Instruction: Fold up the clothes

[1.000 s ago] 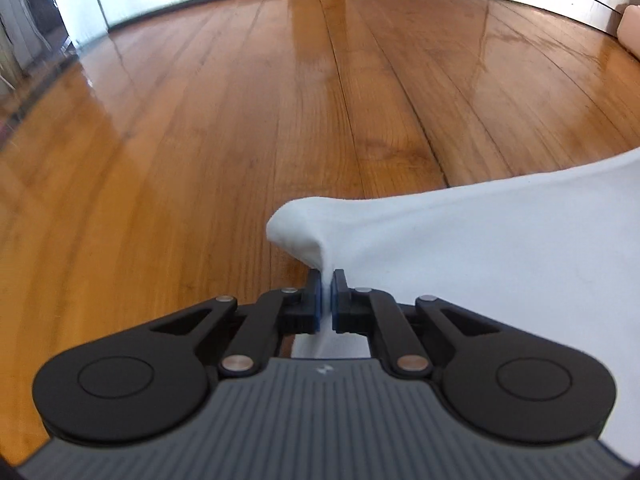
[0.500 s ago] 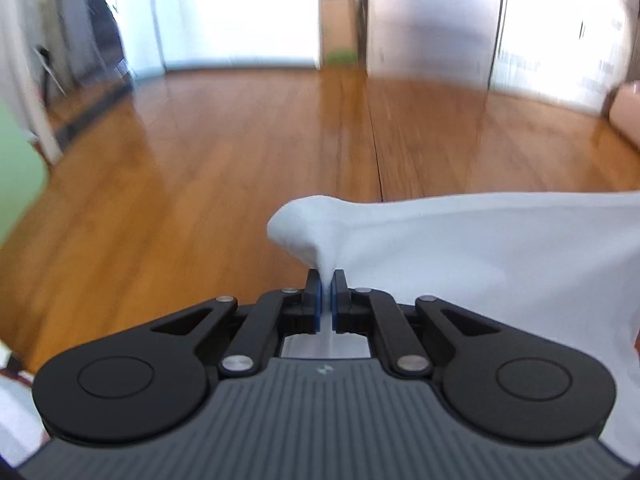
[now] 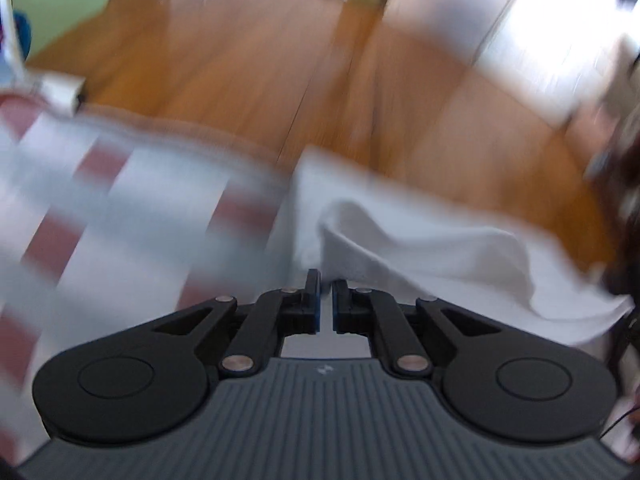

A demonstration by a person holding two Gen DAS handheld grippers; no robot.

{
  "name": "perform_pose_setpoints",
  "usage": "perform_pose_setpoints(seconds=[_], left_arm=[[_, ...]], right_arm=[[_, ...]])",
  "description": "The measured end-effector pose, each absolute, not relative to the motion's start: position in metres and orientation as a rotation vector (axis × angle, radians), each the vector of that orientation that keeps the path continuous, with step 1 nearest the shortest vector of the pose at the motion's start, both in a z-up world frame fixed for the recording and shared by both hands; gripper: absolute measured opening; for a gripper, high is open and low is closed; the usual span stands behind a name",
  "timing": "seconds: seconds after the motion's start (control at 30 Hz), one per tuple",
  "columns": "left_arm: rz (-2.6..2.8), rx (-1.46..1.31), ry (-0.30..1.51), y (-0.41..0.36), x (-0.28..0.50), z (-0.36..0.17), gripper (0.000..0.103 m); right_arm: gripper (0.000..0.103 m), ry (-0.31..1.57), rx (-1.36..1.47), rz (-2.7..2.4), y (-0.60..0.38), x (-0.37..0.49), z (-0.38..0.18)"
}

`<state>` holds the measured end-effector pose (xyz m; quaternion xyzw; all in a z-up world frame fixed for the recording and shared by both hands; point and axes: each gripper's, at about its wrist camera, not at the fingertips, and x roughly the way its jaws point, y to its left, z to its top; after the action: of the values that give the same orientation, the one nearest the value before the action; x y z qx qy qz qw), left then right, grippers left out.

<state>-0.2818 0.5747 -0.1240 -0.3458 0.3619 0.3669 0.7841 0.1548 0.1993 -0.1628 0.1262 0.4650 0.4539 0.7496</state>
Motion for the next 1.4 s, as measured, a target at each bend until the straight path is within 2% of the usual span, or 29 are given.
perform_pose_setpoints(seconds=[0.07,0.13,0.23,0.27,0.3,0.33,0.4,0.47,0.5,0.63,0.8,0.9,0.97,1.0,1.07,1.17,1.23,1.3,1.4], left_arm=[[0.807,-0.771,0.853,0.569,-0.292,-0.139,0.005],[0.803,-0.853,0.838,0.571,-0.303,-0.147,0.017],[0.802,-0.909,0.811,0.572,-0.313,-0.149,0.03],[0.804,-0.912,0.808,0.572,-0.312,-0.15,0.037],[0.809,-0.896,0.818,0.573,-0.308,-0.15,0.046],[0.814,-0.881,0.828,0.573,-0.303,-0.151,0.049],[0.817,-0.873,0.843,0.57,-0.294,-0.155,0.054],[0.801,-0.892,0.849,0.574,-0.284,-0.168,0.055],[0.801,-0.898,0.865,0.576,-0.279,-0.176,0.055],[0.785,-0.916,0.964,0.579,-0.26,-0.198,0.055],[0.735,-0.767,0.979,0.577,-0.245,-0.188,0.058],[0.763,-0.827,0.959,0.581,-0.254,-0.196,0.058],[0.755,-0.917,0.924,0.583,-0.265,-0.203,0.05],[0.751,-0.946,0.905,0.583,-0.271,-0.205,0.036],[0.769,-0.953,0.896,0.583,-0.277,-0.205,0.031],[0.751,-0.986,0.866,0.584,-0.282,-0.205,0.031],[0.742,-0.985,0.878,0.584,-0.28,-0.207,0.031],[0.746,-0.957,0.914,0.582,-0.275,-0.209,0.042],[0.791,-0.928,0.938,0.581,-0.272,-0.209,0.043]], right_arm=[[0.006,1.044,0.167,0.975,0.192,0.14,-0.183],[0.01,1.076,0.074,0.953,0.191,0.133,-0.194],[0.012,1.094,0.114,0.958,0.184,0.136,-0.193],[0.014,1.089,0.121,0.964,0.183,0.137,-0.191],[0.02,1.083,0.12,0.97,0.182,0.137,-0.189],[0.029,1.082,0.118,0.971,0.183,0.137,-0.189],[0.033,1.099,0.119,0.965,0.187,0.137,-0.191],[0.034,1.127,0.136,0.958,0.188,0.137,-0.196],[0.038,1.141,0.144,0.953,0.187,0.137,-0.198],[0.041,1.185,0.134,0.937,0.18,0.135,-0.201],[0.042,1.218,0.127,0.949,0.175,0.134,-0.201],[0.043,1.231,0.133,0.95,0.176,0.136,-0.203],[0.047,1.259,0.157,0.946,0.183,0.142,-0.208],[0.048,1.277,0.185,0.945,0.185,0.146,-0.211],[0.048,1.358,0.324,0.939,0.185,0.156,-0.219],[0.048,1.444,0.497,0.929,0.183,0.164,-0.228],[0.048,1.447,0.491,0.924,0.184,0.164,-0.228],[0.048,1.439,0.46,0.921,0.186,0.162,-0.227],[0.048,1.435,0.423,0.923,0.189,0.158,-0.226]])
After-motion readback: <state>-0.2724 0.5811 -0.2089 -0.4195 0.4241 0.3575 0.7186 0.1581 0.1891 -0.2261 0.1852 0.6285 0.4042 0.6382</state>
